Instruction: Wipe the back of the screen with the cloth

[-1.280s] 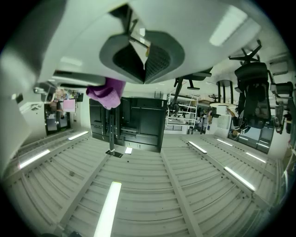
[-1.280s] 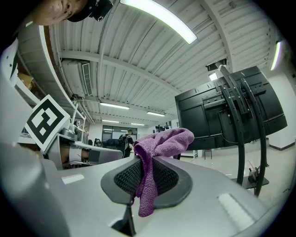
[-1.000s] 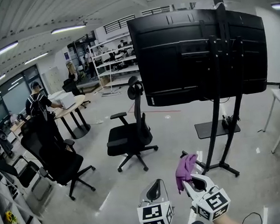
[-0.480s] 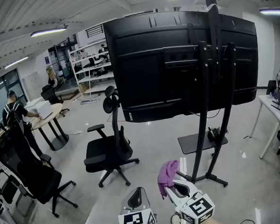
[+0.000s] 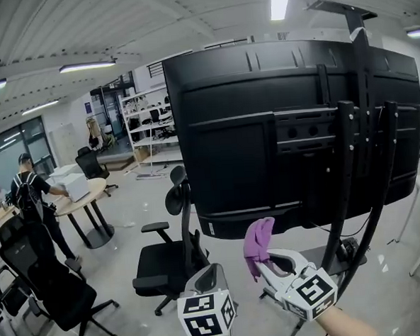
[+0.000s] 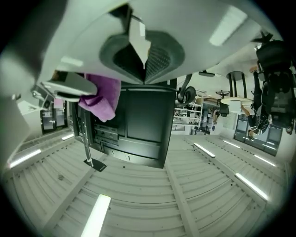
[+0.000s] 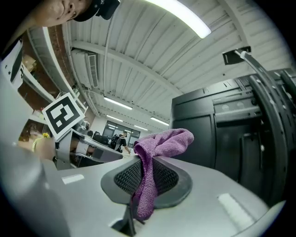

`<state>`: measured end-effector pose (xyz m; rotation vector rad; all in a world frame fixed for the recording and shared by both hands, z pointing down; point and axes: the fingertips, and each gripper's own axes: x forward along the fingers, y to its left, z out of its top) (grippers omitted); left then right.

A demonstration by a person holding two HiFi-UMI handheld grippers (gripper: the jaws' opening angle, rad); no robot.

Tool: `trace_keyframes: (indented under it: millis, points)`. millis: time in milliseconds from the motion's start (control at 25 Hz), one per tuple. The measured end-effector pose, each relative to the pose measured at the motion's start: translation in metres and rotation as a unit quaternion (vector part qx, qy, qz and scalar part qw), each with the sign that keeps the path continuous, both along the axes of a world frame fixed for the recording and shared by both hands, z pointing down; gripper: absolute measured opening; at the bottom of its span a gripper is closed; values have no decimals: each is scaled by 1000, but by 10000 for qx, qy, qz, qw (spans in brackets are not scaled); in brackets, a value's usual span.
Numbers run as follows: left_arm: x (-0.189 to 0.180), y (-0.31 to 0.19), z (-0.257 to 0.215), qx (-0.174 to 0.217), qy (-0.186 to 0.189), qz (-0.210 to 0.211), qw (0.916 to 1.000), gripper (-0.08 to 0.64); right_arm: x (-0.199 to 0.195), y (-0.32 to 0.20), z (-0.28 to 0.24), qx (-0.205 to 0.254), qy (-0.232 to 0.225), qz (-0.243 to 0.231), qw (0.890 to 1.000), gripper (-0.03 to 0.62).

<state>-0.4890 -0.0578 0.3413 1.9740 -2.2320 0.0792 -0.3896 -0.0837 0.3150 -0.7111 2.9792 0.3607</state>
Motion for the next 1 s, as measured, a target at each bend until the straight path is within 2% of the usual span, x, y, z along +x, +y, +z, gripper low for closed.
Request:
trace_keyframes:
  millis: [120, 240, 400, 480, 520, 560, 600, 640, 720, 760, 800, 840, 880, 1000]
  points:
    - [-18, -45, -36, 182, 42, 92, 9998, 8, -22, -53, -66, 689, 178, 15, 9975, 49]
    - [-35, -86, -62, 225, -31, 167, 9996, 8, -46, -97, -132, 1360, 444, 69, 9897, 49]
    - [-64, -137, -96, 386, -236, 150, 9989, 8, -75, -144, -239, 2313, 494, 670, 9693, 49]
    - [-74, -160, -114, 549, -396, 140, 9976, 8, -86, -171, -285, 2699, 530, 1109, 9550, 49]
    - [-78, -170, -123, 645, -512, 121, 9965, 8, -91, -185, -303, 2924, 627, 1380, 9442, 49]
    - [-81, -179, -131, 739, -638, 102, 9952, 8, -96, -199, -319, 3204, 776, 1685, 9289, 49]
    - [-83, -187, -138, 824, -747, 96, 9937, 8, -101, -210, -333, 3549, 984, 2019, 9075, 49]
    - [-86, -193, -144, 893, -819, 111, 9926, 8, -106, -220, -344, 3923, 1259, 2386, 8794, 49]
    - [-90, -204, -151, 978, -839, 181, 9915, 8, -114, -241, -360, 4544, 1918, 3104, 8127, 49]
    - [-92, -209, -152, 999, -820, 220, 9914, 8, -118, -250, -364, 4722, 2199, 3357, 7848, 49]
    - [-93, -214, -152, 1010, -802, 253, 9913, 8, -123, -259, -367, 4818, 2398, 3525, 7656, 49]
    - [-95, -218, -151, 1010, -795, 280, 9913, 8, -129, -264, -368, 4862, 2510, 3627, 7544, 49]
    - [-96, -222, -148, 996, -797, 308, 9914, 8, -133, -268, -367, 4883, 2547, 3692, 7486, 48]
    - [-96, -228, -135, 920, -822, 416, 9915, 8, -140, -273, -348, 4929, 2568, 3825, 7381, 48]
